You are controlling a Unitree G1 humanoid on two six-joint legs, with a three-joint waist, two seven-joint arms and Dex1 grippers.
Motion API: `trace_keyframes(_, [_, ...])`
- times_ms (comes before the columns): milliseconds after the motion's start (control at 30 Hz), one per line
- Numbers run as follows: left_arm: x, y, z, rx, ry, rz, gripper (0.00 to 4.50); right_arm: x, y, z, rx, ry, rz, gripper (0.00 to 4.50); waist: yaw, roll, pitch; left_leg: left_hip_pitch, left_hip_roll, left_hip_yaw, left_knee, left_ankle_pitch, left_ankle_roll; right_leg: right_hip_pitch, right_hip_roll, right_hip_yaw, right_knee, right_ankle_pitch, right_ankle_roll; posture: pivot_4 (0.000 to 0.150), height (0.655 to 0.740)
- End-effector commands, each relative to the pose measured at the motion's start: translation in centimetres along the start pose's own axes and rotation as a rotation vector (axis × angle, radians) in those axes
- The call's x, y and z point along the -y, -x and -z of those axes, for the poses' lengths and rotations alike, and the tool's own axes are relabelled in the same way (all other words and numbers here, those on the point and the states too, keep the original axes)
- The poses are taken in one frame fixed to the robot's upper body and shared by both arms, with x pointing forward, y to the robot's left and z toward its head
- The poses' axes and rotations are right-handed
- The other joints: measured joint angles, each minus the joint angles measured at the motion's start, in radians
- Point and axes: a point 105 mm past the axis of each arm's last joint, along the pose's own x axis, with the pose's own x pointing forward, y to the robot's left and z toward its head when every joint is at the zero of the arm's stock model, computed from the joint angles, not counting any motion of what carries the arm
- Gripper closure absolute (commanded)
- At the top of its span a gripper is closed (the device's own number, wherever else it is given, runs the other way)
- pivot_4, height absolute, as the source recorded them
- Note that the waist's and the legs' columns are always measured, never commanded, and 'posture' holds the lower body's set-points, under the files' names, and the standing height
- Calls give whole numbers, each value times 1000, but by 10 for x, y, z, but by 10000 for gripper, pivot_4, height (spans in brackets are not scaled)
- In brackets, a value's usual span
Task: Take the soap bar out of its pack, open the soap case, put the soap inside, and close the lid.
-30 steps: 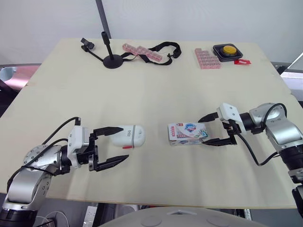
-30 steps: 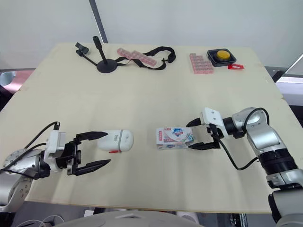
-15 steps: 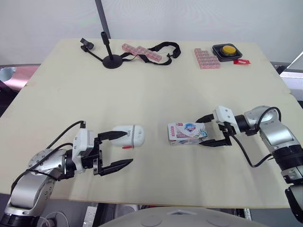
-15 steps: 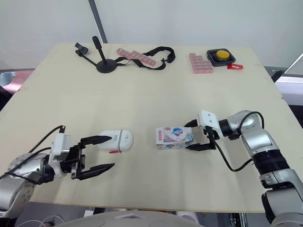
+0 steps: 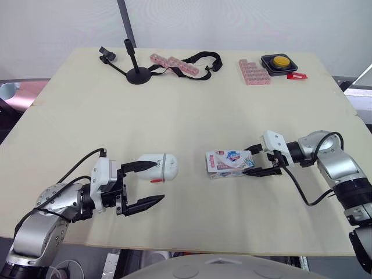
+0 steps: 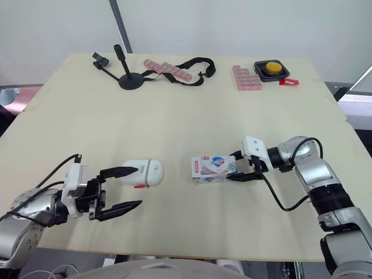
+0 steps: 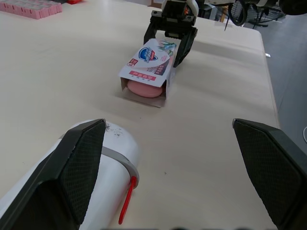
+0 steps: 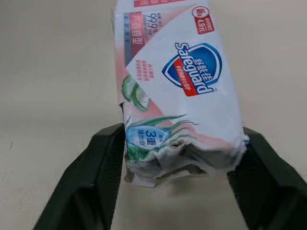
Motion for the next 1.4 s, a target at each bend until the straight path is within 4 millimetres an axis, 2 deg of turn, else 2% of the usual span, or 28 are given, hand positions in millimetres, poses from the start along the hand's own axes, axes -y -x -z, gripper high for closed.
trace_keyframes(33, [3,-2,-7,6,-29,19,0,2,4,-2,1,16,20,12070,0,0,0,0,0,0,0,0,0,0,0,0,0,0,0,1500,7395])
trace_keyframes(300, [2,-3,-7,4,-30,17,0,2,4,-2,3,15,19,12070,0,0,0,0,0,0,0,0,0,0,0,0,0,0,0,1500,7395])
trace_keyframes(400, [2,-4,-7,2,-29,17,0,3,4,-2,5,15,24,19266,0,0,0,0,0,0,0,0,0,0,0,0,0,0,0,1500,7395])
trace_keyframes(867, [2,-4,-5,-5,-29,11,0,3,6,-5,11,18,32,19266,0,0,0,0,0,0,1,0,0,0,0,0,0,0,0,1500,7395])
trace_keyframes(1400, [1,-4,-2,-14,-23,5,0,2,19,-30,3,108,47,19266,1,0,0,0,0,0,1,0,0,0,0,1,1,0,0,1500,7395])
